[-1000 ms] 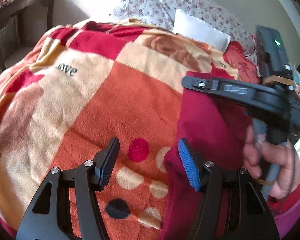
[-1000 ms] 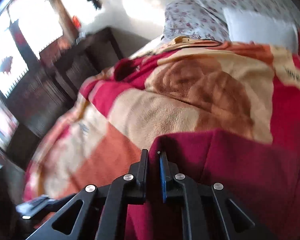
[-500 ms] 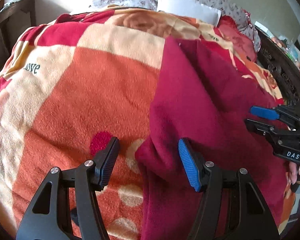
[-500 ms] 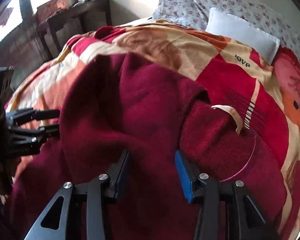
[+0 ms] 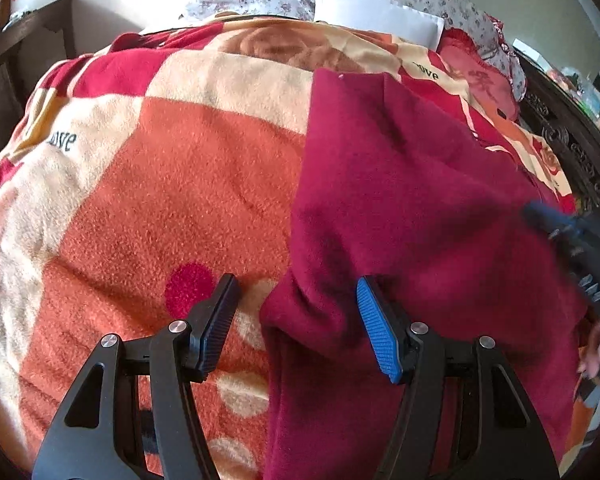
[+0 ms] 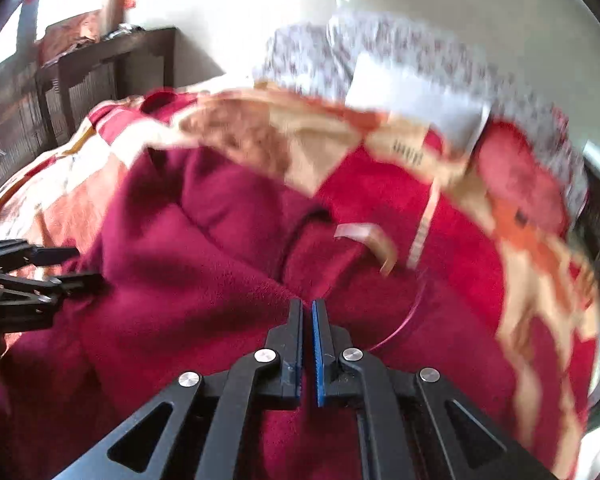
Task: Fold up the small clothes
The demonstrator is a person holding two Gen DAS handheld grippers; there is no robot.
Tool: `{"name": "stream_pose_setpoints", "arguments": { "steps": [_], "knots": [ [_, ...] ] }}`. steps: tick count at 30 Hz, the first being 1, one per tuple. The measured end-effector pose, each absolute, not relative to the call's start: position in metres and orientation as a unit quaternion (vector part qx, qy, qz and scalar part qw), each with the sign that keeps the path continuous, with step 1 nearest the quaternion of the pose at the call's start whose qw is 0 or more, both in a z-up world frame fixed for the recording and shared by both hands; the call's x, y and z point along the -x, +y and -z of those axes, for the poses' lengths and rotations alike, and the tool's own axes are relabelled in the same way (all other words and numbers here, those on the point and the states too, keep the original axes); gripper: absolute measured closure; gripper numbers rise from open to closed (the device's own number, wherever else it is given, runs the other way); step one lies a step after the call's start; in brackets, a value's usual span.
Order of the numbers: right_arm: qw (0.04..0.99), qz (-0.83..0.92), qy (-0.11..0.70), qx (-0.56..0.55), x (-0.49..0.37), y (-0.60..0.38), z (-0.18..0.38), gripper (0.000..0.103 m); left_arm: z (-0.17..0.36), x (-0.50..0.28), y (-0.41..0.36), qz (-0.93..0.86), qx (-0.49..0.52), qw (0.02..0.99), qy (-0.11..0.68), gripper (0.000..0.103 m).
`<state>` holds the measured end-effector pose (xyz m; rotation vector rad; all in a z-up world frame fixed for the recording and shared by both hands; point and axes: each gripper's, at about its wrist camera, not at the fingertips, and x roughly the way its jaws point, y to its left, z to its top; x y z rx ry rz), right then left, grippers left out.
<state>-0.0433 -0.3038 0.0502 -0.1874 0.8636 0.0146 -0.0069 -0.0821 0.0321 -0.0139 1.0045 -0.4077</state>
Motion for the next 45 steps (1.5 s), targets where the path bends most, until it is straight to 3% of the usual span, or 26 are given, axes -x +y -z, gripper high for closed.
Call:
{"name": "stream_pose_setpoints", "arguments": {
  "steps": [3,9,15,23,27,33,37,45],
  "knots": [
    [0.908,-0.011,0.416,0.049,0.053,-0.313,-0.058,0.099,-0.047,0.011,-0.08,0.203,0.007,0.864,0.461,0.042],
    [0.923,0.067,0.378,-0.01,0.112,-0.353,-0.079,0.075,-0.063,0.008,-0.092,0.218,0.002,0.872,0.438,0.042],
    [0.891,0.15,0.424,-0.058,0.136,-0.414,-0.043,0.075,-0.042,-0.002,-0.121,0.22,-0.033,0.86,0.459,0.041],
    [0.892,0.174,0.387,-0.155,0.161,-0.455,-0.043,0.075,-0.047,0.003,-0.123,0.213,-0.036,0.862,0.459,0.041],
    [0.878,0.16,0.433,-0.13,0.16,-0.447,-0.029,0.072,-0.054,0.016,-0.128,0.228,-0.018,0.86,0.456,0.041],
    [0.892,0.176,0.379,-0.171,0.169,-0.478,-0.07,0.071,-0.056,0.04,-0.145,0.266,-0.032,0.85,0.454,0.041],
    [0.884,0.219,0.388,-0.139,0.145,-0.503,-0.079,0.058,-0.051,0.045,-0.156,0.277,-0.038,0.843,0.46,0.041],
    [0.853,0.255,0.438,-0.122,0.085,-0.548,-0.06,0.058,-0.04,0.041,-0.165,0.271,-0.045,0.837,0.473,0.041]
  ]
}}
